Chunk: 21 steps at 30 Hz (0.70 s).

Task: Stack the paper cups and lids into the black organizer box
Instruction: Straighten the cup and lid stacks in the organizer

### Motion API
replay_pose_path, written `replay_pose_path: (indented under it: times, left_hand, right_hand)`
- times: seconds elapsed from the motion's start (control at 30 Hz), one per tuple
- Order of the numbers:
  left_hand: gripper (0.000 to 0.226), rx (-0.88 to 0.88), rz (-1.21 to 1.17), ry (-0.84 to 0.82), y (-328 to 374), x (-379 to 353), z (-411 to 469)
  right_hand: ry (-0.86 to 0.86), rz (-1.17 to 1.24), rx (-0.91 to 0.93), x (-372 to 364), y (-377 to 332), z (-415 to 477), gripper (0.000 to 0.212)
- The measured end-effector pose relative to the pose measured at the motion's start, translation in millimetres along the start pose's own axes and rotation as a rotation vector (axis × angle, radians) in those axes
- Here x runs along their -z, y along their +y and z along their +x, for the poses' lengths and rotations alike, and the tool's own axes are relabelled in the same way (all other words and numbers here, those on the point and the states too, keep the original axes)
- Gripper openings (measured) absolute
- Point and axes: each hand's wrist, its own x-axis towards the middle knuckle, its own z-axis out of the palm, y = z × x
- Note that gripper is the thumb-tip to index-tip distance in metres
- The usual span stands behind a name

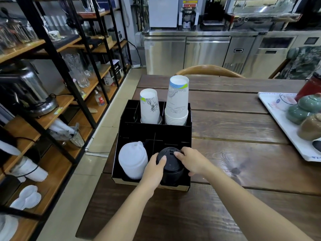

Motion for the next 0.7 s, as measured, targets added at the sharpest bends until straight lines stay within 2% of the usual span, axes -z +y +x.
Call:
replay_pose_path:
  times: [0.23, 0.33, 0.47, 0.6, 0.7]
  left_hand:
    - [0.037, -0.018, 0.028, 0.062, 4, 5, 1]
    - [0.042, -0.060, 0.086, 0.136, 8, 13, 0]
    - [0.030, -0.168, 0.066, 0.307, 17, 32, -5]
    - [0.027, -0.244, 0.086, 0.506, 18, 63, -1]
    - [0.034, -0.170, 0.103, 0.529, 9, 84, 6]
  right_hand:
    - [0.030, -0.043, 0.017, 0, 3, 5, 0.046]
    - [0.170, -0.150, 0.063, 0, -2, 5, 0.050]
    - [0.362, -0.219, 0.195, 6, -19, 3, 0.039]
    - [0.321, -0.162, 0.334, -2, -41, 4, 0.036]
    - [0.265, -0.225, 0.405, -17, -55, 10, 0.034]
